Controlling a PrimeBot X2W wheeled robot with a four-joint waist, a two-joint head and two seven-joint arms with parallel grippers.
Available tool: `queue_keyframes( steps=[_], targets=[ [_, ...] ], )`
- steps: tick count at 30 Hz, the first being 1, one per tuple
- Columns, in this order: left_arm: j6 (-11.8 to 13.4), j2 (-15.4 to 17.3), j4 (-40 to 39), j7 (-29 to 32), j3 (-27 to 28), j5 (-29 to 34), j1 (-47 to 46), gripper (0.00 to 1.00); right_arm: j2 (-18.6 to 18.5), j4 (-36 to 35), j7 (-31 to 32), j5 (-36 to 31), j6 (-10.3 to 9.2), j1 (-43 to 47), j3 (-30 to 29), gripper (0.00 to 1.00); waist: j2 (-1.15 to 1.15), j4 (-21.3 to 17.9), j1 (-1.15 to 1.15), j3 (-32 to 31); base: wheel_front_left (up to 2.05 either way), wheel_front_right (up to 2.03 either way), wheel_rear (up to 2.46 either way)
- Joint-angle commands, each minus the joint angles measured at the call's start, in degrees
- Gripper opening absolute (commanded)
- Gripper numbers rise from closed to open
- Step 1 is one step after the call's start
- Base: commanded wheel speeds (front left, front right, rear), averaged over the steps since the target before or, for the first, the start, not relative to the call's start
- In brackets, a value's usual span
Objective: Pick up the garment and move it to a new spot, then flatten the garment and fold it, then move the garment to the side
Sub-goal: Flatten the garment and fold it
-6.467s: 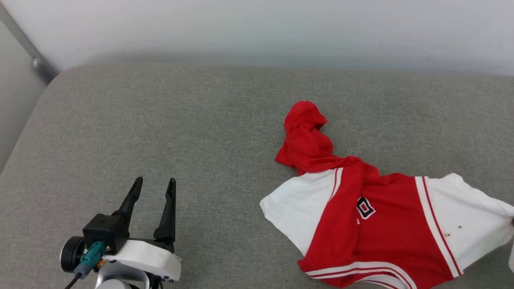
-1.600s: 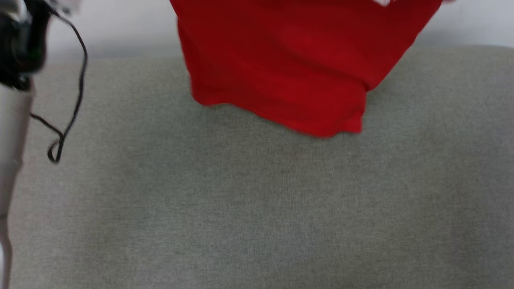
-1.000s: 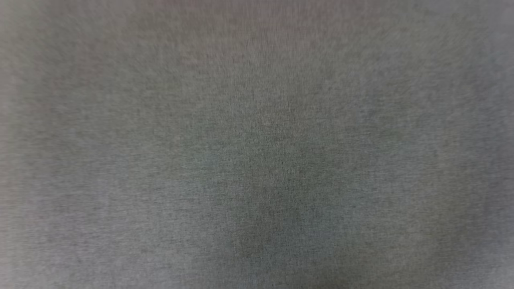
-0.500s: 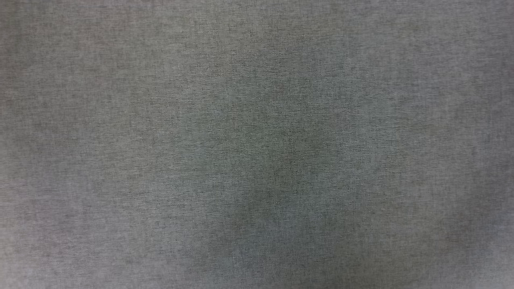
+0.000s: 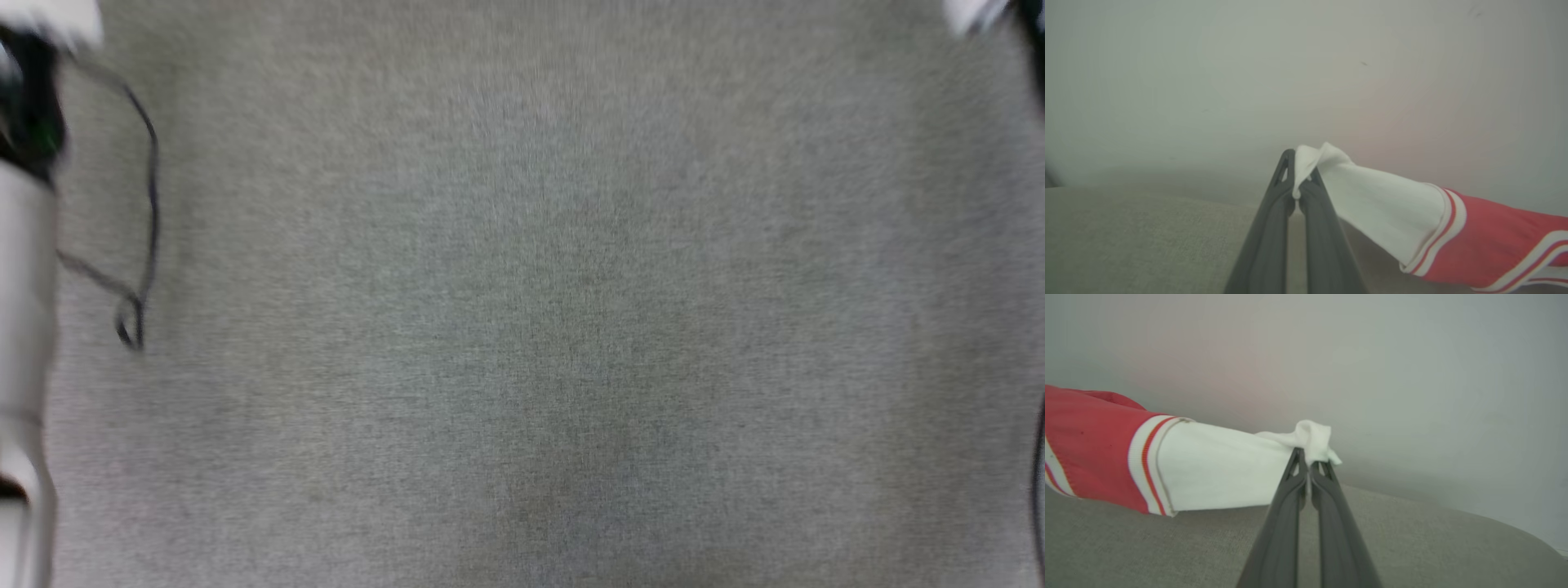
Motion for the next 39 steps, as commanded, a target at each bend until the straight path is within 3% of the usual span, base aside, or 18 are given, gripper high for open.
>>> queue_keyframes(
  steps=[1,6,15,26,33,34,35,36,39],
  targets=[
    [-0.2,0.2,-0.2,-0.4,0.5,-0.2,2.6,0.00,-0.4,-0.6,-0.4,0.3,-0.08,2.7,0.2,0.00,0.00,0.6,0.00,-5.0,0.00,0.00,0.00],
    [0.3,-0.1,-4.5,-0.9,3.2,-1.8,18.4,0.00,-1.4,-6.9,1.1,2.9,-0.09,18.4,0.1,0.00,0.00,0.5,0.00,-13.2,0.00,0.00,0.00],
    [8.7,-0.7,-23.8,-1.0,9.3,-2.5,49.6,0.00,-3.3,-26.3,9.4,2.6,-0.10,47.9,-6.1,0.00,0.00,0.7,0.00,-24.7,0.00,0.00,0.00],
    [22.4,0.7,-49.0,7.6,9.7,-3.0,80.1,0.00,3.4,-52.6,28.6,-0.8,-0.09,80.9,-16.5,0.00,0.00,1.1,0.00,-33.2,0.00,0.00,0.00],
    [25.9,1.8,-55.5,11.8,7.3,-1.9,90.2,0.00,7.4,-57.7,36.7,-1.6,-0.08,91.7,-16.5,0.00,0.00,1.1,0.00,-34.4,0.00,0.00,0.00],
    [26.1,1.5,-56.0,11.9,7.1,-2.1,90.7,0.00,7.9,-57.6,37.2,-1.4,-0.08,92.4,-16.6,0.20,0.00,1.3,0.00,-34.4,0.00,0.00,0.00],
    [26.2,1.4,-56.3,11.8,7.0,-2.1,91.0,0.00,8.4,-57.5,37.4,-1.1,-0.08,92.8,-16.8,0.47,0.00,1.4,0.00,-34.4,0.00,0.00,0.00],
    [26.2,1.1,-56.6,11.9,6.7,-2.1,91.3,0.00,8.5,-57.4,37.6,-0.9,-0.07,93.0,-16.8,1.00,0.00,1.6,0.00,-34.4,0.00,0.00,0.00],
    [25.8,0.6,-57.2,11.9,5.6,-1.8,90.5,0.00,9.2,-58.1,35.8,-0.3,-0.07,91.3,-17.5,1.00,0.00,2.1,0.00,-34.2,0.00,0.00,0.00]
  ],
)
